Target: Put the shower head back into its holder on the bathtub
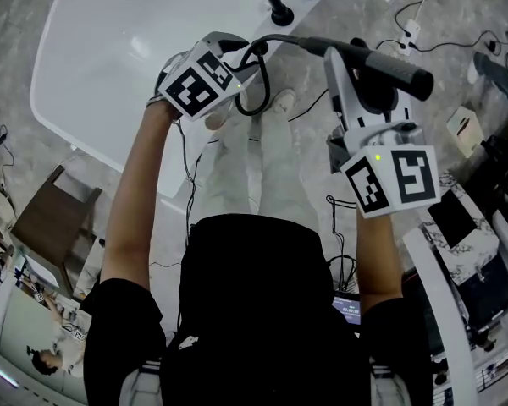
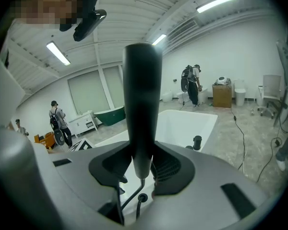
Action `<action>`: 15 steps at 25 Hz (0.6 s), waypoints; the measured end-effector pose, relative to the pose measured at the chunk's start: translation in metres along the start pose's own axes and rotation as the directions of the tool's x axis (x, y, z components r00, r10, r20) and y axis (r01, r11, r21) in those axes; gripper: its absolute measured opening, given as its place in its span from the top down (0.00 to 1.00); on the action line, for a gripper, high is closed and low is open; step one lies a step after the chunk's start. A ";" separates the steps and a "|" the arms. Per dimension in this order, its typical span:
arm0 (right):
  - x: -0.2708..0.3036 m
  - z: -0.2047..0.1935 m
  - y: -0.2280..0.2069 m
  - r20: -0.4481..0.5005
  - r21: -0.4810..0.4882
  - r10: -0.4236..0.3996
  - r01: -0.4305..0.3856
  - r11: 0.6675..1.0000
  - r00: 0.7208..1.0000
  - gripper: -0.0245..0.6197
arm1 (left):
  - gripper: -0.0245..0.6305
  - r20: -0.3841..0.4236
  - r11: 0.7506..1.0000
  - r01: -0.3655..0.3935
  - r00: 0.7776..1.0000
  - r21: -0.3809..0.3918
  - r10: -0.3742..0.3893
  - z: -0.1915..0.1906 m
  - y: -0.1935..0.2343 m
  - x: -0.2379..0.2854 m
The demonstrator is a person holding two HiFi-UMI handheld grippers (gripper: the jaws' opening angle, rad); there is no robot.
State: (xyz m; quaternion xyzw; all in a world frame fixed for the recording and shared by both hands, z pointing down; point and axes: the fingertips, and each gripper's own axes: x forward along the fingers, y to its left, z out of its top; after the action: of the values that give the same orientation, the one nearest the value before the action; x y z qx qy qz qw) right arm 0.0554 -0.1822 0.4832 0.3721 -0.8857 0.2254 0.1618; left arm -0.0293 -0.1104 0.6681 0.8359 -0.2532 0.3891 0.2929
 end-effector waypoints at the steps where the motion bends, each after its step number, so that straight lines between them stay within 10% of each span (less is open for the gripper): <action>1: 0.002 -0.003 -0.002 -0.002 0.005 -0.002 0.002 1.000 1.000 0.74 | 0.70 0.005 1.000 0.009 1.000 -0.013 -0.009 -0.001 0.004 0.008; 15: 0.005 -0.008 -0.003 0.007 0.069 0.011 -0.012 0.998 1.000 0.74 | 0.65 0.001 0.997 0.016 1.000 -0.077 -0.016 -0.013 0.025 0.053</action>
State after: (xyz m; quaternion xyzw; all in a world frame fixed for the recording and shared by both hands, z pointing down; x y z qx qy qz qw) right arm 0.0555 -0.1828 0.4927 0.3731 -0.8801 0.2557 0.1445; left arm -0.0215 -0.1291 0.7248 0.8262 -0.2613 0.3765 0.3277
